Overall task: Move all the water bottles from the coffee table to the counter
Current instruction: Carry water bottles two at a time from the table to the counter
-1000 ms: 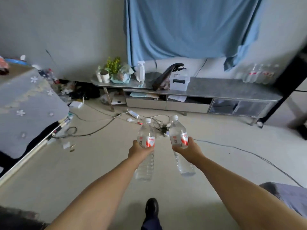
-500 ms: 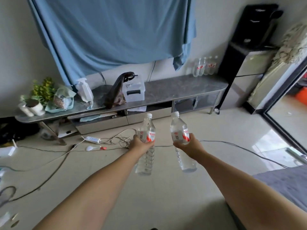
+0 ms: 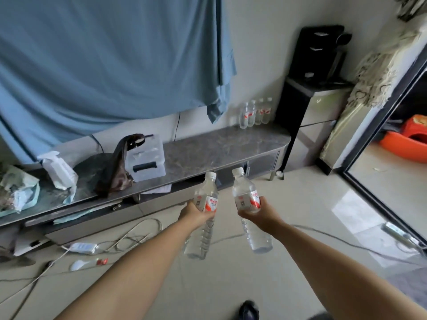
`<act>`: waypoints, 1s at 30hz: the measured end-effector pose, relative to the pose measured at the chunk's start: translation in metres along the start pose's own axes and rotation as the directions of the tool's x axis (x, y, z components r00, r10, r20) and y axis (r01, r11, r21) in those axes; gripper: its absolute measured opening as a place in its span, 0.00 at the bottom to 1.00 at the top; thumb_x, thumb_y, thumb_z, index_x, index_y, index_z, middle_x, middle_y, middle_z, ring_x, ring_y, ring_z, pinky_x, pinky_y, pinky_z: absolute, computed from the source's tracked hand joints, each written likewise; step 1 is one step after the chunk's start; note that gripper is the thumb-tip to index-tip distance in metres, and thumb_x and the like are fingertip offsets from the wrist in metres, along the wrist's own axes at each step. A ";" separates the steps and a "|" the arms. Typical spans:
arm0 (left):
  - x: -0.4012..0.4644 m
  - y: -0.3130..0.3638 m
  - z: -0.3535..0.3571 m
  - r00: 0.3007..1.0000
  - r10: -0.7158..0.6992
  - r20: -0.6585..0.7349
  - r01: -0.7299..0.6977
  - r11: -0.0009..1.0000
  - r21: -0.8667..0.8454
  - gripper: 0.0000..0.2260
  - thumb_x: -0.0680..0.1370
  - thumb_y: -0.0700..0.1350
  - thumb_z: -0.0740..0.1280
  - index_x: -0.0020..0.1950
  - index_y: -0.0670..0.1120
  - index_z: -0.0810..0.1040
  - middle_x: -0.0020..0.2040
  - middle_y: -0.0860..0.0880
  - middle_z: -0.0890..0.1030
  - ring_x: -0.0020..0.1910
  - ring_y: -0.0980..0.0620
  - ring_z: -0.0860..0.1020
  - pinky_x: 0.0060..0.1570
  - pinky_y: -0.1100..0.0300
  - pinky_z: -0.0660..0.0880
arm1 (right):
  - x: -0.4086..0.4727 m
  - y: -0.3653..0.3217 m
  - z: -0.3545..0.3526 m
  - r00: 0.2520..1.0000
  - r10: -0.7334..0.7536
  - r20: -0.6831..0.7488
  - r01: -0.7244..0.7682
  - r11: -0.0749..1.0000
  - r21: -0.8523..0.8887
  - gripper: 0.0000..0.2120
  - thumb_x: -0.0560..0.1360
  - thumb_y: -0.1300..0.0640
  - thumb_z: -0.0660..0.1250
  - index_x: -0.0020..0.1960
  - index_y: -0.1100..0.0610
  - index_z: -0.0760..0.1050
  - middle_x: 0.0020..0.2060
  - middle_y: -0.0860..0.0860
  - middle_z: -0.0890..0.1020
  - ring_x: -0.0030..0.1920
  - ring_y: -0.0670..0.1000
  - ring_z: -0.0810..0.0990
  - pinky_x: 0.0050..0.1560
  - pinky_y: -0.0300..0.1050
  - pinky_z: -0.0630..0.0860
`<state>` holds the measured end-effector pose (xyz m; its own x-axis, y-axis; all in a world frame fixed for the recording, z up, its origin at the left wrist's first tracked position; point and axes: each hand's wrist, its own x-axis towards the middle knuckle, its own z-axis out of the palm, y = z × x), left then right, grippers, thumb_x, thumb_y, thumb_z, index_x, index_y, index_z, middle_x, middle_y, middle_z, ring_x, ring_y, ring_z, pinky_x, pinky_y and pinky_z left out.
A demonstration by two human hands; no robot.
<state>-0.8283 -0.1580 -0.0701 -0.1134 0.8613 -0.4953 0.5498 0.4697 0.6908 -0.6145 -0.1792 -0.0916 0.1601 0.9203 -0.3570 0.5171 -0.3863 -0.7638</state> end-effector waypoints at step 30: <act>0.464 0.425 0.168 0.974 0.059 0.217 -0.064 0.998 0.018 0.25 0.66 0.48 0.76 0.60 0.45 0.75 0.54 0.47 0.81 0.50 0.48 0.78 0.49 0.57 0.75 | 0.529 -0.010 -0.281 0.960 0.233 -0.158 -0.202 0.961 0.187 0.31 0.56 0.37 0.75 0.53 0.52 0.76 0.42 0.50 0.85 0.42 0.52 0.85 0.48 0.56 0.83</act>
<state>-0.5082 0.4085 -0.0951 0.1012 0.8250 -0.5560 0.5708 0.4096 0.7116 -0.2988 0.3288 -0.1222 0.4068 0.8030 -0.4356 0.3070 -0.5692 -0.7627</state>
